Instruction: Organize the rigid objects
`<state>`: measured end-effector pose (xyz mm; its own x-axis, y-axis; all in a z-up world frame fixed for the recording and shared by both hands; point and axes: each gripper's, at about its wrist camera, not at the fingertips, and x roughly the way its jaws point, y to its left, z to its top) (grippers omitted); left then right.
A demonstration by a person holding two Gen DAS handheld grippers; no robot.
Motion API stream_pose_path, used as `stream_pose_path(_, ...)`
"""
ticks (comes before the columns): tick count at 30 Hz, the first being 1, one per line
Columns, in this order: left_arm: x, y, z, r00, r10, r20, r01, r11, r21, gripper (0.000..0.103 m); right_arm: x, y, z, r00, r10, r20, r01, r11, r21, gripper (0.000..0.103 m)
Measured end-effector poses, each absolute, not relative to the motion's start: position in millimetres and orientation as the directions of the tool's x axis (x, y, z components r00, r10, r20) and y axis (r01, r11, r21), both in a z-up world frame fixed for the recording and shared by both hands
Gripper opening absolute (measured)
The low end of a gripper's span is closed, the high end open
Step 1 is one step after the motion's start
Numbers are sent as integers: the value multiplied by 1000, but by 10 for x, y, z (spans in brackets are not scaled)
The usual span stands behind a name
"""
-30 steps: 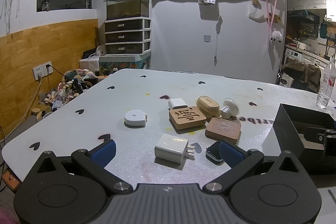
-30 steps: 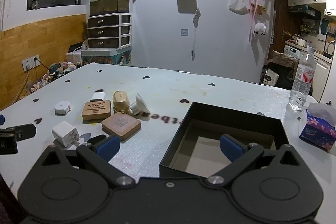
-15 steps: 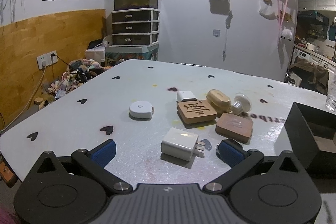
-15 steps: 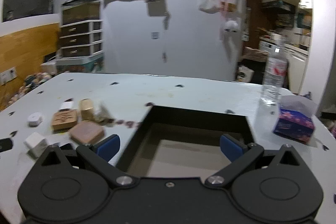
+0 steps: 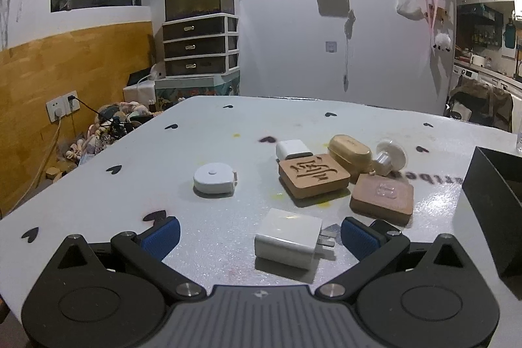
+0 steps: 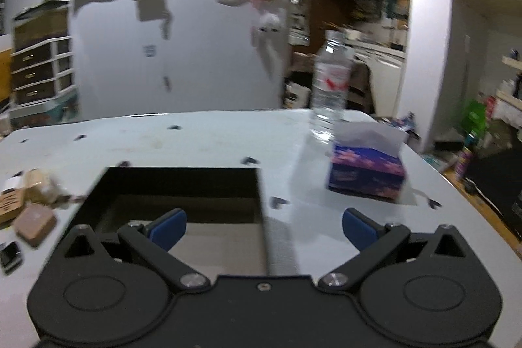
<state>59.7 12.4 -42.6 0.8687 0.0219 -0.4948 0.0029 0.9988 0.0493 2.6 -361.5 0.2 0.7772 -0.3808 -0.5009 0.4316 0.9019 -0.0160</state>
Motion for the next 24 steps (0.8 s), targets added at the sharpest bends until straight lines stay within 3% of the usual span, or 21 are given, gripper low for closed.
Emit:
stream_pose_path(4, 688, 127, -475, 852, -6, -524, 32, 999, 41, 103, 29, -3832, -76, 770, -369, -521, 440, 898, 15, 102)
stream_pose_path(6, 731, 108, -498, 843, -5, -538, 42, 997, 57, 103, 46, -3897, -129, 771, -337, -540, 422, 906, 36, 86)
stream_pose_path(11, 825, 120, -561, 821, -31, -570, 64, 997, 38, 103, 111, -3984, -314, 760, -239, -604, 366, 926, 94, 66)
stream_pose_path(19, 884, 115, -586, 824, -82, -561, 119, 993, 29, 101, 200, -3922, -450, 755, -167, -635, 315, 941, 127, 55)
stream_pose_path(22, 925, 112, -595, 821, -101, -562, 143, 989, 33, 96, 262, -3893, -475, 752, -153, -641, 299, 946, 125, 43)
stream_pose_path(24, 966, 117, -605, 818, -106, -566, 152, 988, 34, 92, 303, -3867, -497, 743, -157, -651, 300, 947, 113, 25)
